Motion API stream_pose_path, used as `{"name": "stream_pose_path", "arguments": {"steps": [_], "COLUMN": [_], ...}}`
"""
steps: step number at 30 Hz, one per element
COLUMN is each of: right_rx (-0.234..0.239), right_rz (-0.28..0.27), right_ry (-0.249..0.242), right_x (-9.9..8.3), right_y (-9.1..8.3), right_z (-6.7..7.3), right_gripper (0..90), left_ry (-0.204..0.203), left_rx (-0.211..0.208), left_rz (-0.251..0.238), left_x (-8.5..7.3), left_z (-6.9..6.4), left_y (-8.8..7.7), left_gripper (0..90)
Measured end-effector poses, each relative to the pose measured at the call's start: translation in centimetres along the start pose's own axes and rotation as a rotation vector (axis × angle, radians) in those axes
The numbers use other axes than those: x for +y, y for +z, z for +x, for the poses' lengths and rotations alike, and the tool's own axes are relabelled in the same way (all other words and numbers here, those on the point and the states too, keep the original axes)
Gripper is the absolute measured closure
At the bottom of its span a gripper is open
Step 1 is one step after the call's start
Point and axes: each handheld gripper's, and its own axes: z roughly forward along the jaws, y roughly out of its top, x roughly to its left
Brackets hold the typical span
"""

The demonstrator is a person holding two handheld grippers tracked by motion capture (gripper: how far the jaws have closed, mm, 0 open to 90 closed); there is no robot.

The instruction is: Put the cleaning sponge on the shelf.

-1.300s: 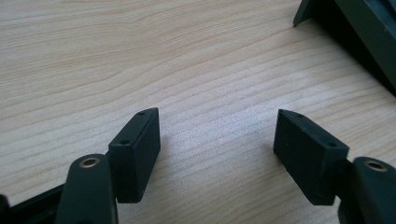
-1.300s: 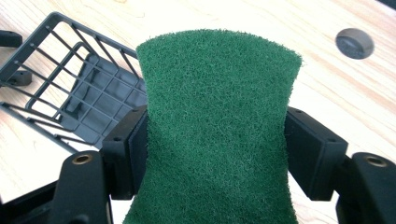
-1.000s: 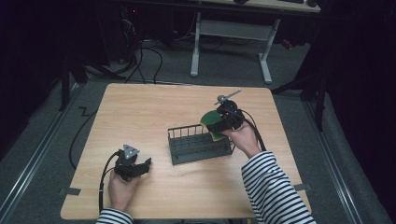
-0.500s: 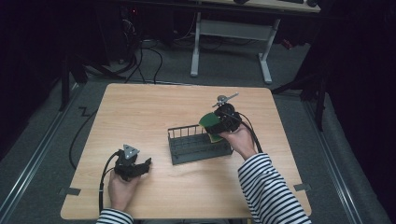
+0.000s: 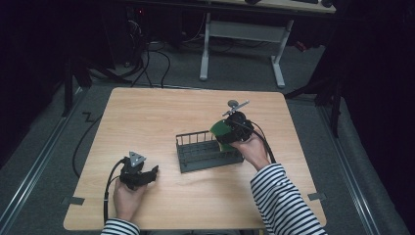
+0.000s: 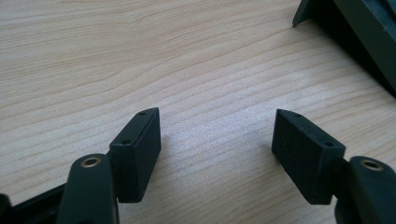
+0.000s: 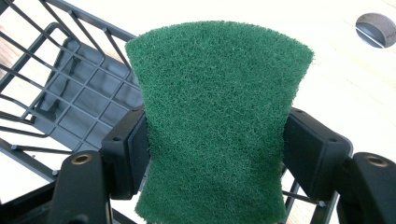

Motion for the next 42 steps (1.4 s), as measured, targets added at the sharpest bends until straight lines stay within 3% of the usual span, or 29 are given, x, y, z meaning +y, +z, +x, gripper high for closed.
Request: {"name": "stream_pose_path", "arguments": {"steps": [15,30,37,42], "right_rx": [-0.011,0.026,0.033,0.018], "right_rz": [0.014,0.028,0.005,-0.041], "right_ry": [-0.021,-0.037,-0.028,-0.025], "right_x": [-0.8,-1.1,-1.4,-1.8], "right_y": [0.3,0.4,-0.2,-1.3], "right_z": [0.3,0.4,0.3,-0.1], "right_gripper": [30.5,25.7,24.6,27.8], "left_ry": [0.000,0.000,0.000,0.000], "left_rx": [0.000,0.000,-0.001,-0.001], "left_rz": [0.000,0.000,0.001,0.000], "left_x": [0.0,0.0,0.0,0.0], "left_z": [0.0,0.0,0.0,0.0], "left_y": [0.0,0.0,0.0,0.0], "left_gripper": [33.3,33.3,33.3,33.3]}}
